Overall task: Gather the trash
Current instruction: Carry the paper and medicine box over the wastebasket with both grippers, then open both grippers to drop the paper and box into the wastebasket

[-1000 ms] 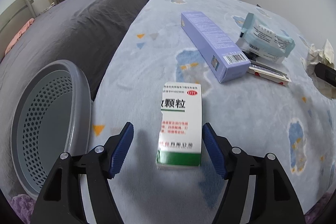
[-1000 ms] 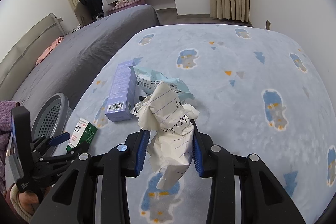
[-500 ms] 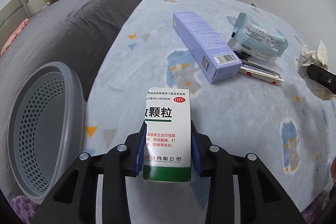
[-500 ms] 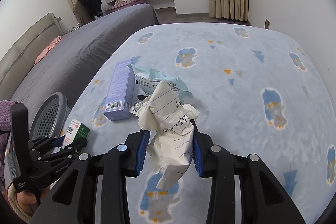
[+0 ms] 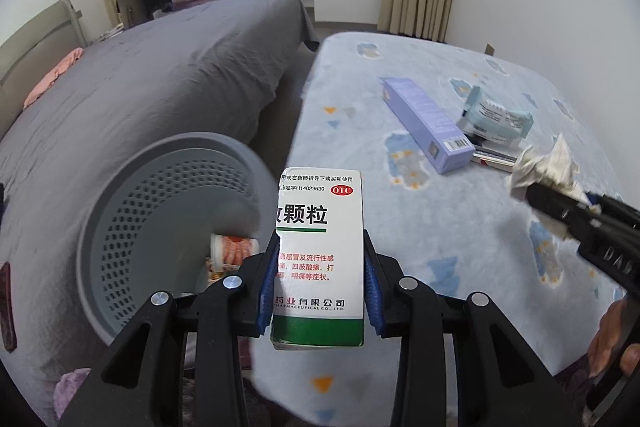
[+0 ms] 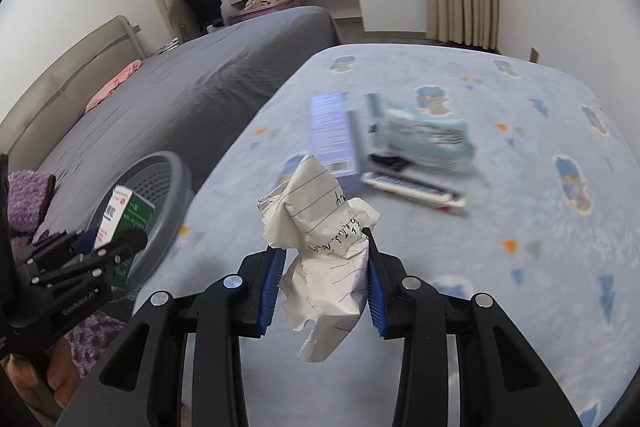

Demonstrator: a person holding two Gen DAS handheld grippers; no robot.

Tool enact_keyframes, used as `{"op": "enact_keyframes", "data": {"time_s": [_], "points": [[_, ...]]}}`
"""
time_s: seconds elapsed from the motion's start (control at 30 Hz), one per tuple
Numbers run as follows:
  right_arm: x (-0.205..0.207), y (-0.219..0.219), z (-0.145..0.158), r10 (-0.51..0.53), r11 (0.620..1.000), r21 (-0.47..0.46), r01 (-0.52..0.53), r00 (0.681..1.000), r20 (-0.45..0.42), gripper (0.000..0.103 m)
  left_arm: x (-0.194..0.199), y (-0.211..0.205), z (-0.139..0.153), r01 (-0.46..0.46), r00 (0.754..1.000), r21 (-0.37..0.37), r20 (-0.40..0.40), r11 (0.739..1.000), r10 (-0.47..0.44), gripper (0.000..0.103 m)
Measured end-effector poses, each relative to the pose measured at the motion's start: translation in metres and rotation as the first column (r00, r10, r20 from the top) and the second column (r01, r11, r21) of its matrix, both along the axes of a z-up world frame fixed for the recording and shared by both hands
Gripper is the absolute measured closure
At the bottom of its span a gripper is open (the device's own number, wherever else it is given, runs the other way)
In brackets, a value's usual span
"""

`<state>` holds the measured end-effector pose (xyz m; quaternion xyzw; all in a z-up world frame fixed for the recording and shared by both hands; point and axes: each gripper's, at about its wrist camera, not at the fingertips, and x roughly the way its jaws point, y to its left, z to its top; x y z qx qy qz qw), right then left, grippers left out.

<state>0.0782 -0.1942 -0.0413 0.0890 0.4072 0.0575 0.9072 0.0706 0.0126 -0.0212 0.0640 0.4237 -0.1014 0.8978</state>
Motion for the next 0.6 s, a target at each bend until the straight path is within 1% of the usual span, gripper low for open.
{"op": "enact_keyframes", "data": {"time_s": [0.13, 0.3, 0.4, 0.6], "points": [[0.002, 0.048, 0.0, 0.065, 0.998, -0.001, -0.065, 0.998, -0.008, 0.067, -0.007, 0.037, 0.006, -0.039, 0.999, -0.011, 0.018, 0.999, 0.039, 0.067], [0.015, 0.102, -0.002, 0.143, 0.99, 0.017, -0.143, 0.989, -0.023, 0.067, -0.009, 0.088, 0.001, -0.104, 0.994, -0.011, 0.015, 0.994, 0.105, 0.067], [0.028, 0.14, -0.007, 0.196, 0.981, 0.019, -0.196, 0.98, -0.036, 0.067, -0.005, 0.117, -0.006, -0.143, 0.99, -0.01, 0.003, 0.99, 0.143, 0.067], [0.052, 0.192, -0.017, 0.266, 0.964, 0.012, -0.266, 0.962, -0.062, 0.067, 0.015, 0.167, -0.021, -0.22, 0.975, -0.015, -0.018, 0.975, 0.22, 0.067]]}}
